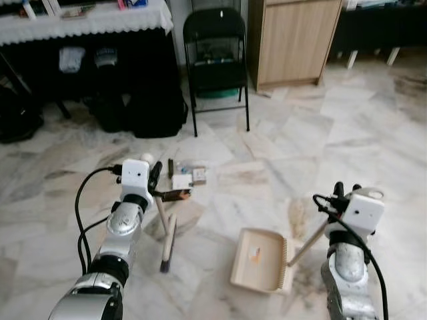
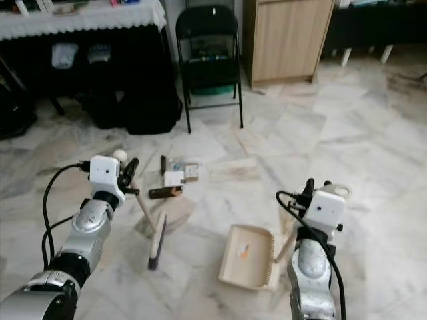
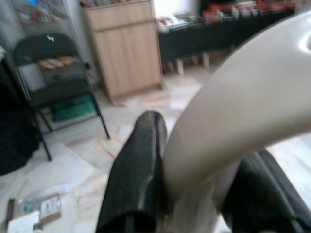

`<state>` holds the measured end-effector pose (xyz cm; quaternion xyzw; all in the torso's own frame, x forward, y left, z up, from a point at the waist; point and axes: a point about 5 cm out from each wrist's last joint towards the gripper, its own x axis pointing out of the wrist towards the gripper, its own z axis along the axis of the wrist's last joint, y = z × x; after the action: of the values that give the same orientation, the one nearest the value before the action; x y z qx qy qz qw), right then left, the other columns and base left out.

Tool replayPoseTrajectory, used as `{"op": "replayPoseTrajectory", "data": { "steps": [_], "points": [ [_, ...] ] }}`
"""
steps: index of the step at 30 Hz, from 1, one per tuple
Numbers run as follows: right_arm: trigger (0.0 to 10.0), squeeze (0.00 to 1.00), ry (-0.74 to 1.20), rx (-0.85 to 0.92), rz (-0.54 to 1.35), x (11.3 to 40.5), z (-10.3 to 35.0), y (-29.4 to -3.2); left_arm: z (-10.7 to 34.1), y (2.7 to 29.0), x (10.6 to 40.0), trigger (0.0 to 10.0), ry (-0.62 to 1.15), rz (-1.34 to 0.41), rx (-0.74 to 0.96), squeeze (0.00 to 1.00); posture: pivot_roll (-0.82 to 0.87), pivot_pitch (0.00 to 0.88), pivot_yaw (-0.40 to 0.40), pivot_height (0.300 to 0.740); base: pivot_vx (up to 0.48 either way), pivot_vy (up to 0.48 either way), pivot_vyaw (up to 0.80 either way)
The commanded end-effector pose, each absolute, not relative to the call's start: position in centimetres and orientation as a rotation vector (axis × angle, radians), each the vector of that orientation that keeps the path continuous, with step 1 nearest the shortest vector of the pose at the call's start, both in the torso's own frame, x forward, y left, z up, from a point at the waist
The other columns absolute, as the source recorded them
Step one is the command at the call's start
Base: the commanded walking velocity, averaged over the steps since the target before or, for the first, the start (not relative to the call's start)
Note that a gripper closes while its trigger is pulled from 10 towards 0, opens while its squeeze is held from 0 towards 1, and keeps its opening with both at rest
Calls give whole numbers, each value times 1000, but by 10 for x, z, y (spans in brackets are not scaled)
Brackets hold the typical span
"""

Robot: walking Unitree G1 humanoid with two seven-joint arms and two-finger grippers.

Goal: Sweep floor

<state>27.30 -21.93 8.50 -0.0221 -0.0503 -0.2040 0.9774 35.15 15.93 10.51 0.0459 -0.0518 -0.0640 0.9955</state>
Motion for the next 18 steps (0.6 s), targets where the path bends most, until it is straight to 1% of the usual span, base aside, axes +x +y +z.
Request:
{"op": "replayPoseTrajectory", "data": {
  "steps": [1,18],
  "points": [
    [10000,0,-150,-53,-393,277,95,-215,116,163,355,10000,-153,-124,102,0,-164,0,85,740,0,416,0],
    [10000,0,-153,-54,-373,278,94,-211,112,161,353,10000,-146,-144,108,0,-168,0,79,740,0,412,0]
  ]
}}
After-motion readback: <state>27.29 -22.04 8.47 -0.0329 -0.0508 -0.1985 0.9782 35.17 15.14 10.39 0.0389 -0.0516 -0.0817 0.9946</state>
